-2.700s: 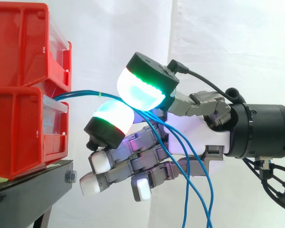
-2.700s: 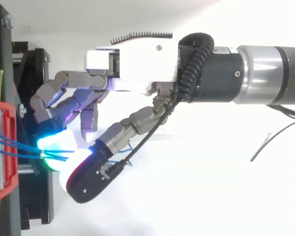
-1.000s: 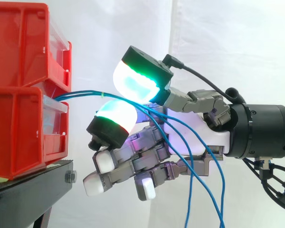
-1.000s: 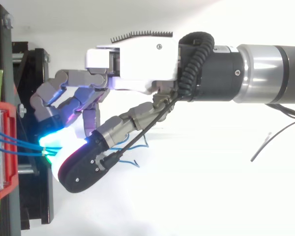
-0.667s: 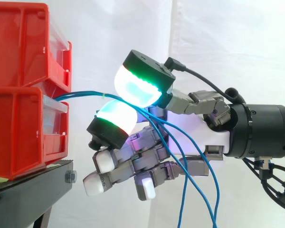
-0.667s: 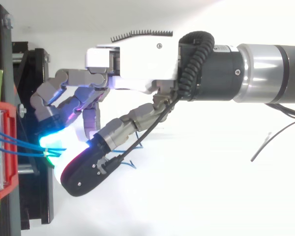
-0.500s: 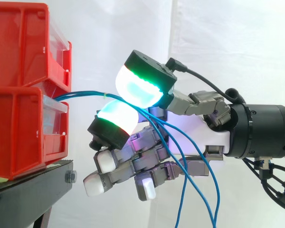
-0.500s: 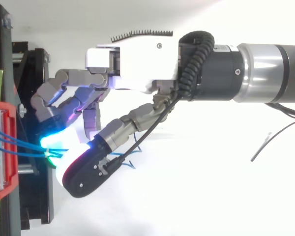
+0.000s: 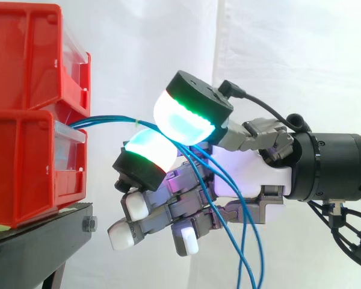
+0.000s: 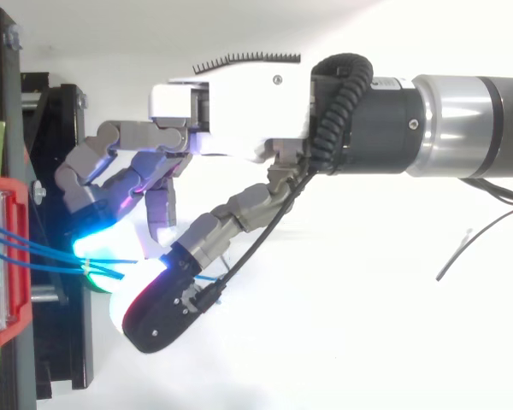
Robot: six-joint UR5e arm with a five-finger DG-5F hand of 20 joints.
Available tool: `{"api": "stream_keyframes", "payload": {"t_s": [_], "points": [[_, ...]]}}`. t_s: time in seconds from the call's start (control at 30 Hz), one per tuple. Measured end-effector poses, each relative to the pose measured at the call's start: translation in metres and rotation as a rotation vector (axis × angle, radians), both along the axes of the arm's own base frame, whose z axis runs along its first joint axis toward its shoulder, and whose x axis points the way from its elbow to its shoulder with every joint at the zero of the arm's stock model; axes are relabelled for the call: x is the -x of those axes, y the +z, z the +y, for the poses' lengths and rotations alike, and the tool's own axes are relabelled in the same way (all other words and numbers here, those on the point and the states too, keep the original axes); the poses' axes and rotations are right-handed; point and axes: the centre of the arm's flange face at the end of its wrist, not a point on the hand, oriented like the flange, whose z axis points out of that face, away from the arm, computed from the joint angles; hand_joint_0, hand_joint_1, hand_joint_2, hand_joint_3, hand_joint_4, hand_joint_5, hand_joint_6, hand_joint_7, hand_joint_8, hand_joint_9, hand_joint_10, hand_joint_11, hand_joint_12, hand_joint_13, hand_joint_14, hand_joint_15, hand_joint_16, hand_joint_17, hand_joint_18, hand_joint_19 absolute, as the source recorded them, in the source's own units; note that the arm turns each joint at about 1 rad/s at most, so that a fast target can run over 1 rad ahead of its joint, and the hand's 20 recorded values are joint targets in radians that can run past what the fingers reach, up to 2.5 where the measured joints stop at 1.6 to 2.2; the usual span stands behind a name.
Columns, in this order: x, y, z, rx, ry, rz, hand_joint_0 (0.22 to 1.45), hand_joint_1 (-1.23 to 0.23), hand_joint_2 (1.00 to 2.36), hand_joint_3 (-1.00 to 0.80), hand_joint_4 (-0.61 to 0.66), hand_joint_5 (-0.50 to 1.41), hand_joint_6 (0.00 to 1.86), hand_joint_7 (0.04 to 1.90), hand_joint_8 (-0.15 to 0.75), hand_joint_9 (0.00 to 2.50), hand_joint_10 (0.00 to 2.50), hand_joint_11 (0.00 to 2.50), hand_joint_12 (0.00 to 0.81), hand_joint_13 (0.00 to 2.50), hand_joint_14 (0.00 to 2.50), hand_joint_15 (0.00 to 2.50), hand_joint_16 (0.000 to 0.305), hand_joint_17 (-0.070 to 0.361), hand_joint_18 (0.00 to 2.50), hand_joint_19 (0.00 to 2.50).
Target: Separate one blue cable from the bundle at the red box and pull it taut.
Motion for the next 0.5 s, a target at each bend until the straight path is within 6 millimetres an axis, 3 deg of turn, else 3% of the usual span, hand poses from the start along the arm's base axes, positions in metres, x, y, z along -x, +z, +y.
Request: {"api": "stream_keyframes", "payload": {"t_s": [0.33,0.5], "points": [[-0.0002,0.0004,-0.0007,-0.001,-0.001,-0.002,0.75,-0.95,1.00,-0.50,0.11,-0.17,0.84,1.26,0.332,1.00,0.03,0.82,0.383,0.84,0.02,0.47,0.047,0.106,0.88,0.69],[0.0001,0.0003,-0.0011,-0.007,-0.005,0.002,0.59,-0.97,1.00,-0.50,0.14,-0.17,0.84,1.26,0.337,0.99,0.03,0.83,0.391,0.83,0.02,0.49,0.048,0.108,0.88,0.71]]}}
